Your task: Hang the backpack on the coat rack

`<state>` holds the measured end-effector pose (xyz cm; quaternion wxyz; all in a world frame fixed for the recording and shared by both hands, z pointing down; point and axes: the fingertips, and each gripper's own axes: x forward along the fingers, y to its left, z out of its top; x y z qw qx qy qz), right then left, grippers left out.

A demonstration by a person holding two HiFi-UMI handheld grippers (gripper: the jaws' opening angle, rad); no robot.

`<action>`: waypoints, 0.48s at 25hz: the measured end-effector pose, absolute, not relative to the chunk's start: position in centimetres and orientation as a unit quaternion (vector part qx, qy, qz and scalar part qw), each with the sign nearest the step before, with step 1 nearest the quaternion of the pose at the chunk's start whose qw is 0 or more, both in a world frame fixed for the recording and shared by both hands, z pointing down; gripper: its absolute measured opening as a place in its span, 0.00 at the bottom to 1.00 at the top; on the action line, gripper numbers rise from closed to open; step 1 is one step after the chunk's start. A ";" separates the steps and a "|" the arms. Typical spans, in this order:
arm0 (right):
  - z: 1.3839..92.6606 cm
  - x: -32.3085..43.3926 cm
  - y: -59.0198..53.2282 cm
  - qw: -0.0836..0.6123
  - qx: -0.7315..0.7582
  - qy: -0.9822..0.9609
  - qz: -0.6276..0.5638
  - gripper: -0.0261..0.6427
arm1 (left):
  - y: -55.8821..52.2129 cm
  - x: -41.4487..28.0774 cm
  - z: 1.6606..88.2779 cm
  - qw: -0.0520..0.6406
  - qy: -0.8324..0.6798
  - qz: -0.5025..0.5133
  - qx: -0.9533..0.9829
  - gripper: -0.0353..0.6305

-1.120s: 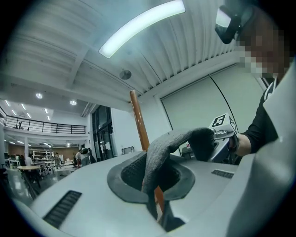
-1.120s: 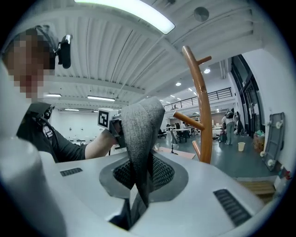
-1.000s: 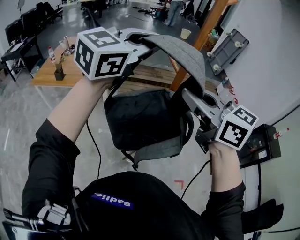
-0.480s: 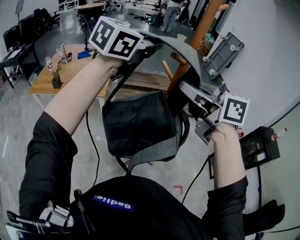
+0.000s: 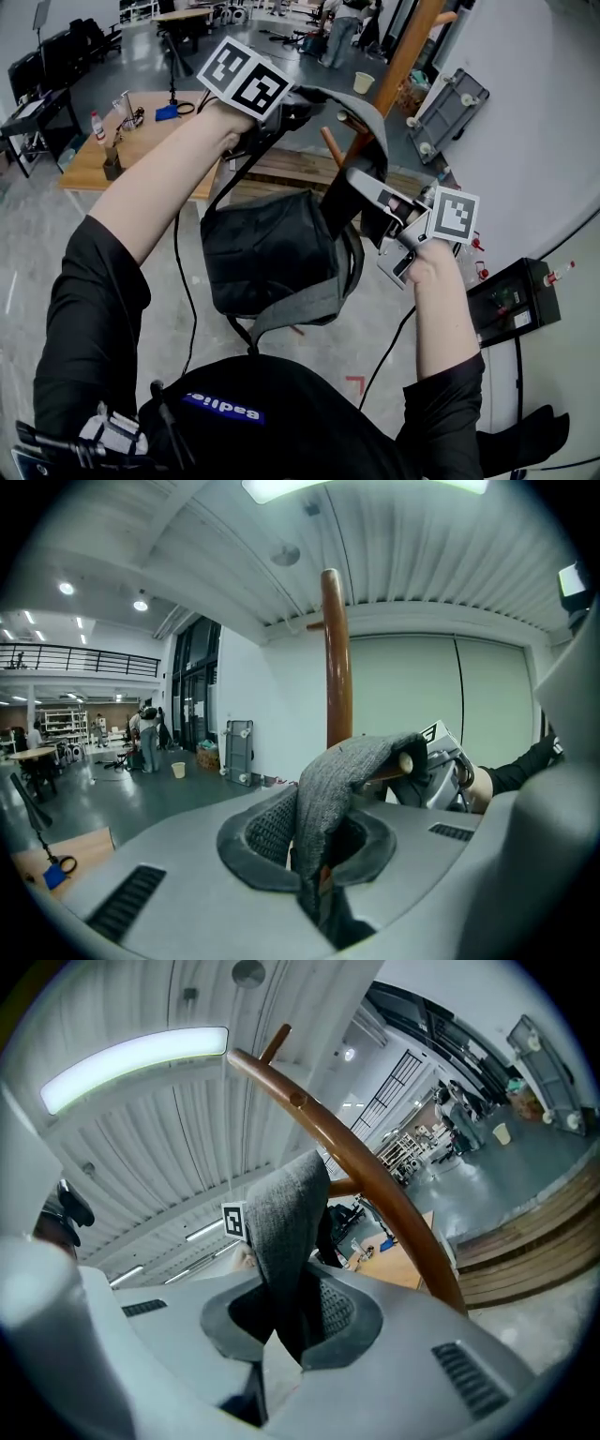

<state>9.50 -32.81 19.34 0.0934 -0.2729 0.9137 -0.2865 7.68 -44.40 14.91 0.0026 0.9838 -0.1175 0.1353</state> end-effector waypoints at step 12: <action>21.8 8.6 -34.0 0.102 -0.263 0.919 -0.274 0.10 | -43.7 8.0 18.8 0.009 -0.099 0.147 0.984 0.10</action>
